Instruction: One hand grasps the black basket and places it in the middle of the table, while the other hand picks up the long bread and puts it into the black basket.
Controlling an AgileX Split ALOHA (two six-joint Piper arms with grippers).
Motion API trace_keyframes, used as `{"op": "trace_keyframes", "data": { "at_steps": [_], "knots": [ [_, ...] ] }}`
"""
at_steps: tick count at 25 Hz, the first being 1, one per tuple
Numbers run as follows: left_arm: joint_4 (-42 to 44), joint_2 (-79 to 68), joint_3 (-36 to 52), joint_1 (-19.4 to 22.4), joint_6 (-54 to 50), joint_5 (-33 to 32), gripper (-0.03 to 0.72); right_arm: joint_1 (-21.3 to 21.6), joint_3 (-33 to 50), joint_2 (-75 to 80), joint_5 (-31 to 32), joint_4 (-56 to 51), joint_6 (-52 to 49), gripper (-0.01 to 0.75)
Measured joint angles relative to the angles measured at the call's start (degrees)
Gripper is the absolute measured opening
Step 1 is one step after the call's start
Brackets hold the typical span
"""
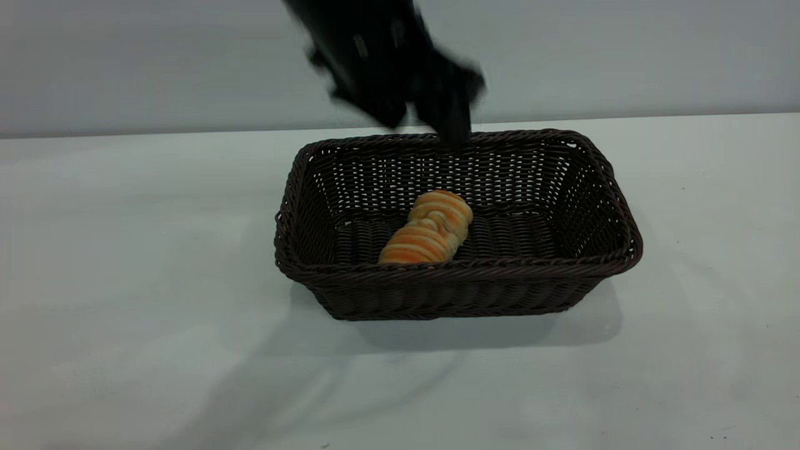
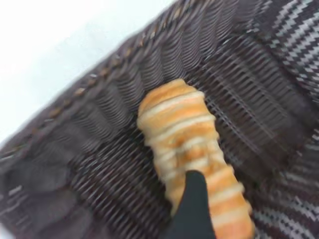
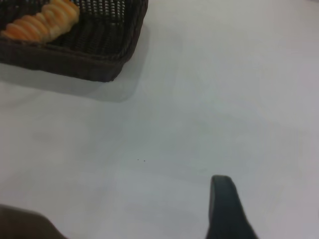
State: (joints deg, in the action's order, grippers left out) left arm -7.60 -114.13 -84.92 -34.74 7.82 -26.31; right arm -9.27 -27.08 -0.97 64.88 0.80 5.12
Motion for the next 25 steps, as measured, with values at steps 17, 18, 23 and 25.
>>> {"op": "trace_keyframes", "data": {
  "at_steps": [17,18,23,25],
  "knots": [
    [8.67,44.72,7.08,0.06,-4.66,-40.55,0.582,0.00,0.00,-0.16,0.00,0.13,-0.20,0.452],
    [8.67,47.22,10.77,0.06,-4.84,-40.55,0.581,0.00,0.00,-0.16,0.00,0.13,-0.20,0.453],
    [9.12,57.91,33.65,0.06,-5.89,-40.55,0.582,0.00,0.00,-0.16,0.00,0.13,-0.20,0.453],
    [9.17,62.98,41.70,0.06,-6.22,-40.43,0.582,0.00,0.00,-0.16,0.00,0.13,-0.27,0.453]
  ]
}}
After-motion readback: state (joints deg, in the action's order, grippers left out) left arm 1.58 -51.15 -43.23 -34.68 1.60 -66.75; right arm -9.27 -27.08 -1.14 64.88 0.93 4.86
